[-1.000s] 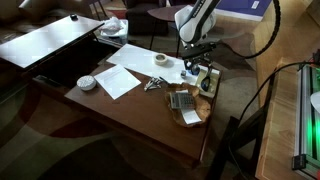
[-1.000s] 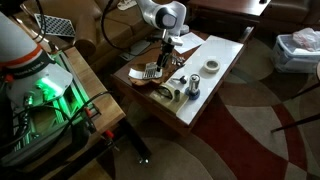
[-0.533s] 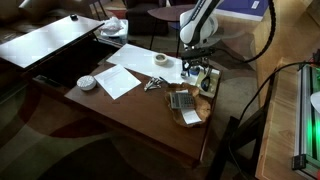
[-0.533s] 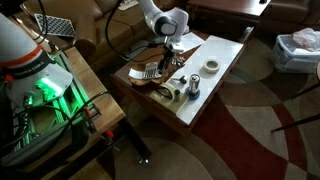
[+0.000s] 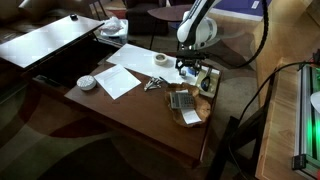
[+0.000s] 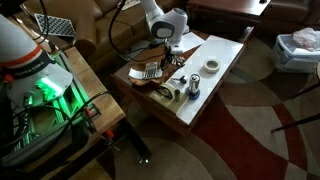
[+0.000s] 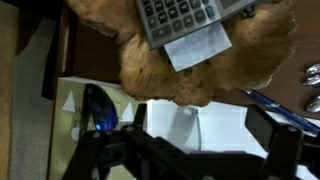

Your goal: Pick up the silver measuring spoon and place it on the table in front of the calculator

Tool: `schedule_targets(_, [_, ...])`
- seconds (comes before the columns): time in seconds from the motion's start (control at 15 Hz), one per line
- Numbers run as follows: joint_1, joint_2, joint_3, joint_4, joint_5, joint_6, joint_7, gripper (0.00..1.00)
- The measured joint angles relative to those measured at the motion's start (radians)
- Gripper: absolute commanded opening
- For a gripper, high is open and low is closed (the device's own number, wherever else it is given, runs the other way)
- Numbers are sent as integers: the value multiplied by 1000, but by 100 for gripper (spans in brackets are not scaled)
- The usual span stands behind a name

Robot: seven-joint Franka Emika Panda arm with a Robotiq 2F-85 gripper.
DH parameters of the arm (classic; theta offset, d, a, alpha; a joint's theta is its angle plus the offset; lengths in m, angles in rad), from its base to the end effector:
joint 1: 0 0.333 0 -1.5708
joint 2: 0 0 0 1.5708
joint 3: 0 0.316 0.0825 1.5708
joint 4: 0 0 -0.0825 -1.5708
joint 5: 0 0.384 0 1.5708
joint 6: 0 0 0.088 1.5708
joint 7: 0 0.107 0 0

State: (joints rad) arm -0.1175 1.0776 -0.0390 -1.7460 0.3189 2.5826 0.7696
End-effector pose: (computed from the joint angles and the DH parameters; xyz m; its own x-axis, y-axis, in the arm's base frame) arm 0.5671 -0.0967 -0.0536 0.3403 -0.9143 -0.2197 -0.9203 -0.3718 0.1217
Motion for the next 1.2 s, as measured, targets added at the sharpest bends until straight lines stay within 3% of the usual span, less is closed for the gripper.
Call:
schedule_targets(0.4, [-28,93,45,-4,69,398,-161,100])
schedule_targets(0.87, [-29,188,49,40,69,477,-268,100])
schedule_targets(1.0, [-32,210,53,61,69,499,-280,91])
schedule_targets(1.2, [-33,243,55,93,69,540,-287,65])
